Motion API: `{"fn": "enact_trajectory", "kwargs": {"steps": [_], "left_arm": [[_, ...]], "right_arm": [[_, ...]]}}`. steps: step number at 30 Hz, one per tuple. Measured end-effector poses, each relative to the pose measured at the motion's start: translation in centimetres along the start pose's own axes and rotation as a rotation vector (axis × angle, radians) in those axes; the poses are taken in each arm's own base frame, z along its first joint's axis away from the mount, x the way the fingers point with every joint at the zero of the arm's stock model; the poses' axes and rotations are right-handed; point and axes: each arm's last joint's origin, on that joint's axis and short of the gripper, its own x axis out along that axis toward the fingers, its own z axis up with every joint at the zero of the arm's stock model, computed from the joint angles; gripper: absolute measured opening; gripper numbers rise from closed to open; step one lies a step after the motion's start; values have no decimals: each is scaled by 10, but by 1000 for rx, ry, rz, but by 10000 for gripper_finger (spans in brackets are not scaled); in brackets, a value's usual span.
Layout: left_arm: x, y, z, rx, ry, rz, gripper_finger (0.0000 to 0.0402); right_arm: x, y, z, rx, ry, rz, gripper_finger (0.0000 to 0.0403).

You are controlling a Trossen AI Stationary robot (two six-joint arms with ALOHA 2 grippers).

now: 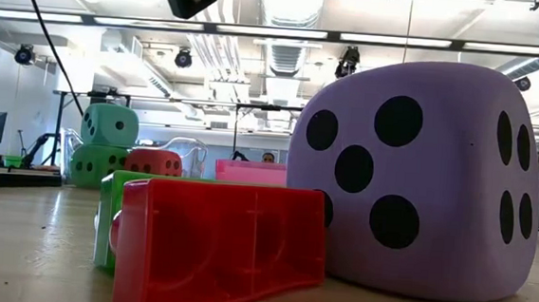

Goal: Pick & Place Toys
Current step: Put the small light blue game piece into the white bin

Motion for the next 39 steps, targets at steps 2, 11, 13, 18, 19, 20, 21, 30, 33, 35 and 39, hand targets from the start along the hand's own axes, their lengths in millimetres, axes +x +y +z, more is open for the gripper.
{"fn": "enact_trajectory", "kwargs": {"steps": [2,11,13,18,19,20,21,30,33,35,39], "left_arm": [[0,0,0,1,-3,-2,90],[0,0,1,3,-11,-5,90],[0,0,1,4,-11,-5,90],[0,0,1,3,-10,-6,90],[0,0,1,3,-10,-6,90],[0,0,1,3,-10,-6,90],[0,0,1,2,-10,-6,90],[0,0,1,3,-8,-12,90],[0,-1,1,5,-11,-22,90],[0,-1,2,6,-12,-23,90],[0,-1,2,7,-12,-25,90]], "right_arm": [[0,-1,0,-1,-7,-3,300],[2,-5,-1,11,-34,21,205],[2,-5,0,12,-42,20,192],[2,-6,1,6,-55,17,167],[2,-6,1,5,-56,17,164],[2,-6,1,5,-54,17,162],[2,-6,0,5,-54,17,161],[4,-5,-1,-36,-68,39,158],[4,-5,-2,-36,-73,39,158],[4,-5,-2,-40,-73,39,157],[4,-4,-2,-43,-73,39,157]]}}
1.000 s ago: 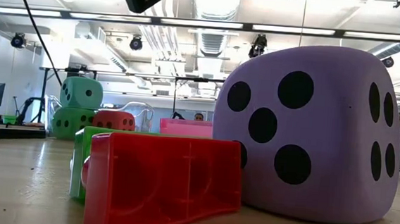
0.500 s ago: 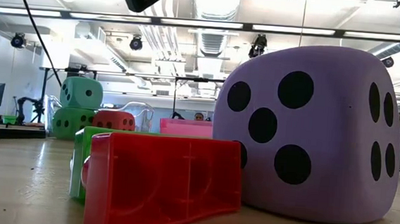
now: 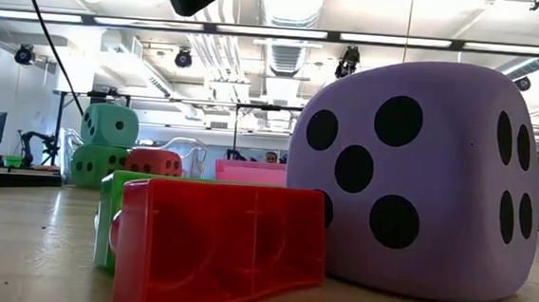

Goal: Pick & Place Toys
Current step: Put the small light blue game piece into the white bin

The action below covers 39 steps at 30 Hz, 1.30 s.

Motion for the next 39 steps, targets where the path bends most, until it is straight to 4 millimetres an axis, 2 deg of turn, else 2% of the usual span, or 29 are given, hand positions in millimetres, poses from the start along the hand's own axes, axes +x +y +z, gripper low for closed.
{"fn": "enact_trajectory", "kwargs": {"steps": [3,11,17,24,30,36,39], "left_arm": [[0,0,0,7,1,-2,103],[0,-2,-4,157,35,-5,239],[0,3,-11,247,111,33,292],[-3,12,-21,235,195,186,306],[-6,19,-29,209,262,319,306],[-15,29,-40,165,322,581,307],[-17,32,-42,165,339,640,307]], "right_arm": [[0,0,0,1,1,0,157],[1,2,-3,7,26,14,157],[0,4,-6,59,58,32,157],[-8,0,-8,142,109,49,157],[-29,-14,-13,232,176,25,157],[-57,-29,-38,376,417,-59,157],[-73,-37,-53,468,530,-87,157]]}}
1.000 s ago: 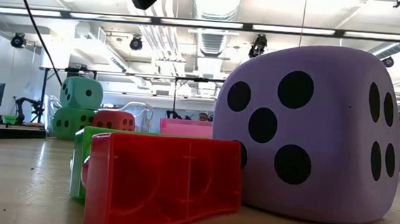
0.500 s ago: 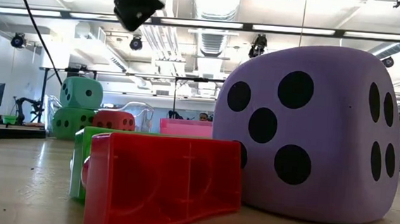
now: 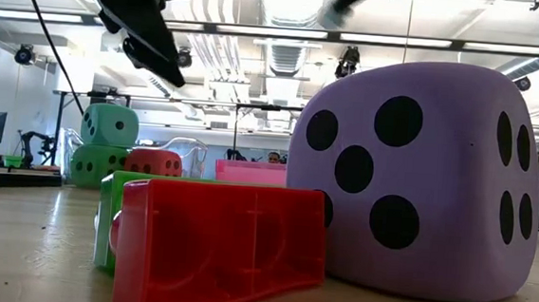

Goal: Pick & Place Toys
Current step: Put the small light blue game piece into the white bin

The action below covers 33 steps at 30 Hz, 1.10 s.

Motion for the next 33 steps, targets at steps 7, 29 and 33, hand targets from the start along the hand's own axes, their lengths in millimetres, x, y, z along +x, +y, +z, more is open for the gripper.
{"fn": "enact_trajectory", "kwargs": {"steps": [7,29,33], "left_arm": [[1,1,-3,66,19,12,307],[10,4,-13,53,0,53,307],[11,5,-14,52,1,54,307]], "right_arm": [[-14,-41,-30,180,128,-71,157],[68,-131,-175,864,528,-171,157],[79,-127,-183,829,504,-139,157]]}}
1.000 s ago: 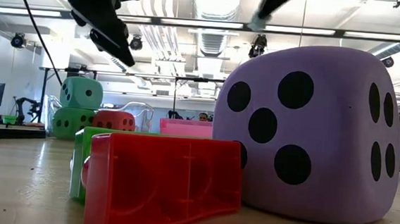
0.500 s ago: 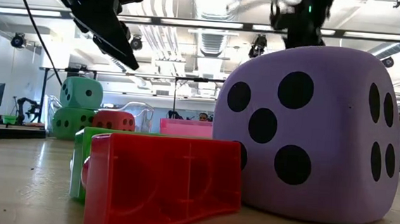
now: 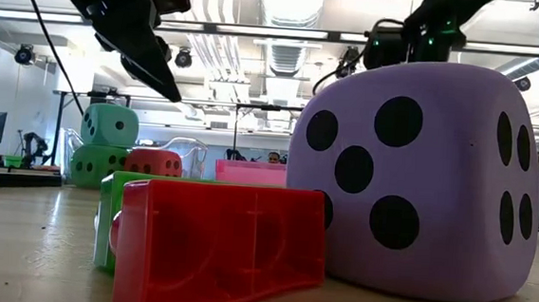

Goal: Pick & Place Toys
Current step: Put the small light blue game piece into the white bin

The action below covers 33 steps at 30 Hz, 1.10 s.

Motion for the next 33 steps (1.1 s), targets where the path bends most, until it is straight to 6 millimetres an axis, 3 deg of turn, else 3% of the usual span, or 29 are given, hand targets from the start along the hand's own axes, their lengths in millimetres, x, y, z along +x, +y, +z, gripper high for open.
{"fn": "enact_trajectory", "kwargs": {"steps": [7,22,33], "left_arm": [[1,0,1,-5,-22,-6,307],[1,-1,2,-5,-30,-8,307],[1,-1,2,-5,-30,-8,307]], "right_arm": [[15,1,-5,67,-19,31,157],[27,2,-12,-124,-17,50,157],[35,3,-17,-94,-13,83,157]]}}
